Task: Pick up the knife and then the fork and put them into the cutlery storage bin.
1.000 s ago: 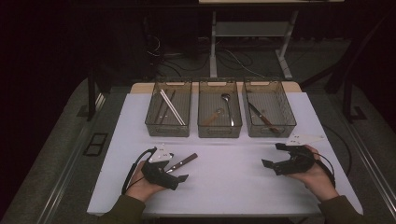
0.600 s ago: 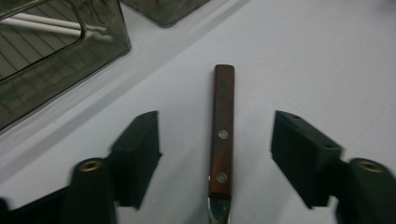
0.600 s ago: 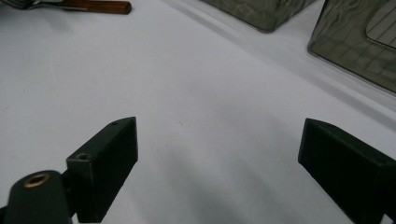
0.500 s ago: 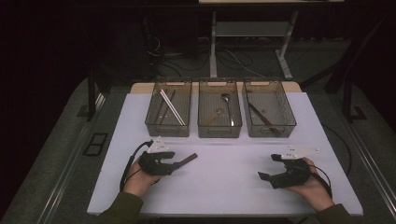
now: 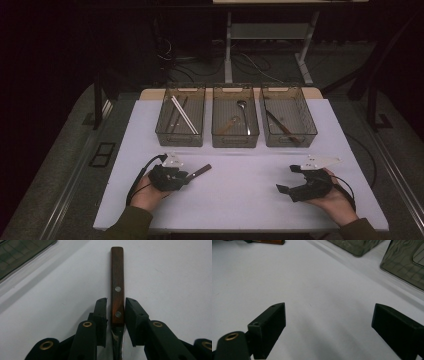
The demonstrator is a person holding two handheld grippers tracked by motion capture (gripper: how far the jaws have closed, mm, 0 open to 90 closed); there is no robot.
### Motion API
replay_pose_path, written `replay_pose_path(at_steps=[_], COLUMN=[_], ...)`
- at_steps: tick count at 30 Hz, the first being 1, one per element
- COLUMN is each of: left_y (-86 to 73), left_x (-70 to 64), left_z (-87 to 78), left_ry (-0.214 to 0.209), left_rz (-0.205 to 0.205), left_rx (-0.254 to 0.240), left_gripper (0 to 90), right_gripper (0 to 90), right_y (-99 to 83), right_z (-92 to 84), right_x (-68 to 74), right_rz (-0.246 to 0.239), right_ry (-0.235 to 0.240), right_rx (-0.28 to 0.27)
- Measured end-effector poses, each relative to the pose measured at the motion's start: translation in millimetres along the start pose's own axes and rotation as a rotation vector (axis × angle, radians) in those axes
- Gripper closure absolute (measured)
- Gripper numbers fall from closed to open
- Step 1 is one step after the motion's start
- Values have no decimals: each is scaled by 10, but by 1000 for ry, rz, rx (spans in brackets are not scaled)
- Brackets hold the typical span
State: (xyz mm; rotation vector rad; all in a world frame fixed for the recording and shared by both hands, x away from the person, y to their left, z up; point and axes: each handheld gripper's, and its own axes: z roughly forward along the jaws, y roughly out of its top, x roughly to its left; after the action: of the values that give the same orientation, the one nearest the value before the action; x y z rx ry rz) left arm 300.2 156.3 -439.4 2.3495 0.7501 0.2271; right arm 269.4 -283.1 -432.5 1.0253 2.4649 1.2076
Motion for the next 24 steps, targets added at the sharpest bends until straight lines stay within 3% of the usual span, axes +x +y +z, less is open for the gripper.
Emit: replay_pose_path(at_steps=[15,19,24], left_y=[17,40,91], left_x=[-29,-18,-44], left_z=[4,6,-2], left_ry=[8,3,-23], left_rz=[-23,-46,-41], left_rx=[19,28,24], left_gripper=[768,769,770], right_gripper=[118,118,118], right_y=[1,-1,9], right_z=[5,27,32], right_x=[-8,-1,4], right_rz=[2,-9,-16], right_ry=[15,29,41], right_rx=[11,36,45])
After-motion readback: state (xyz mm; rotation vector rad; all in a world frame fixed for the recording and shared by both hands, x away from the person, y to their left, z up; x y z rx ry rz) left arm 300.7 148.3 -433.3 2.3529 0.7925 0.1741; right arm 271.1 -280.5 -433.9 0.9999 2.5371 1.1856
